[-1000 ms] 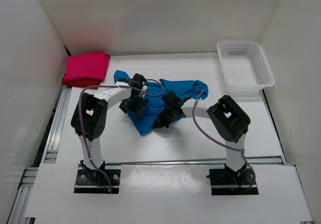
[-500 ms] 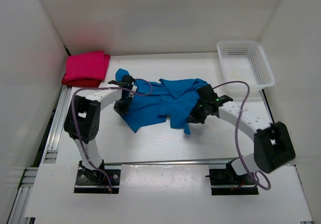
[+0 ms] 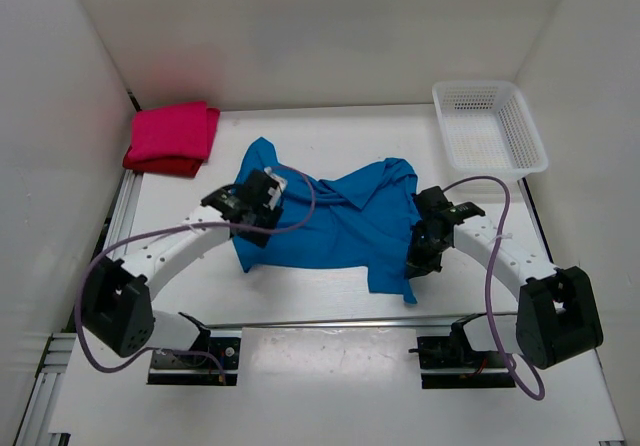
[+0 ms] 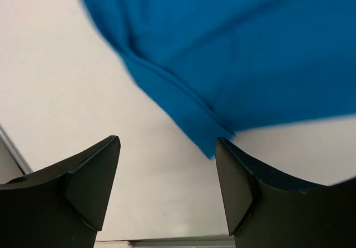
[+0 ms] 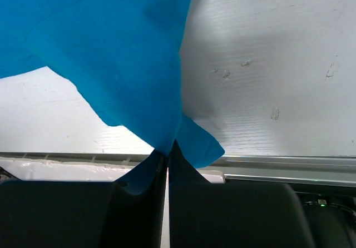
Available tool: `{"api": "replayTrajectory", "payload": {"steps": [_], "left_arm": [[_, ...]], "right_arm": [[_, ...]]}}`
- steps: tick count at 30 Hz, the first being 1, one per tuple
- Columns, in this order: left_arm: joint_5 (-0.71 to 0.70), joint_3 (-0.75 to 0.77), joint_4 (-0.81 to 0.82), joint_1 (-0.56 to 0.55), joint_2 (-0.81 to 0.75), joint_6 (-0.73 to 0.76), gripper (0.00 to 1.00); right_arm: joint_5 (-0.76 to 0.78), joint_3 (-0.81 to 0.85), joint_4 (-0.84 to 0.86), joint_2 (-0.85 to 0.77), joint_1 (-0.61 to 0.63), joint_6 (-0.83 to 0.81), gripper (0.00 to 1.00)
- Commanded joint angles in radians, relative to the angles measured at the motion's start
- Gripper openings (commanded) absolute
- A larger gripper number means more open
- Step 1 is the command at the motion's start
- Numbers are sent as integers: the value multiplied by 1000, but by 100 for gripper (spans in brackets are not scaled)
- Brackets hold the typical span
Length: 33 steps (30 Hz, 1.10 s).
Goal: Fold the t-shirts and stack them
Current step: Flatten out the tshirt
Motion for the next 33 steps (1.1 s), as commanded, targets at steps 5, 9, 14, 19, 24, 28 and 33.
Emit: {"api": "replayTrajectory", "payload": {"steps": [5,9,14,19,24,28,33], "left_arm": [[-2,-151,16,-164,31,0,73],[-54,-111,53,-185,136,0,66],[-34,-111,53,-185,183,0,61],[-25,-125,53,-185,194,0,44],[1,-104,53,-173,194,0,29],[53,-81,15,-114,184,0,28],[75,-70,6,-58,174,0,35]], "right_arm": [[-3,23,-16,-11,1,-32,0],[-3,1,-7,-11,1,-32,0],[17,-19,-7,-31,1,-23,0],[39,-28,-7,-40,1,-23,0],[39,-37,-7,-40,1,-23,0],[48,-37,-7,-49,1,-32,0],[68,-37,-16,-49,1,-41,0]]}}
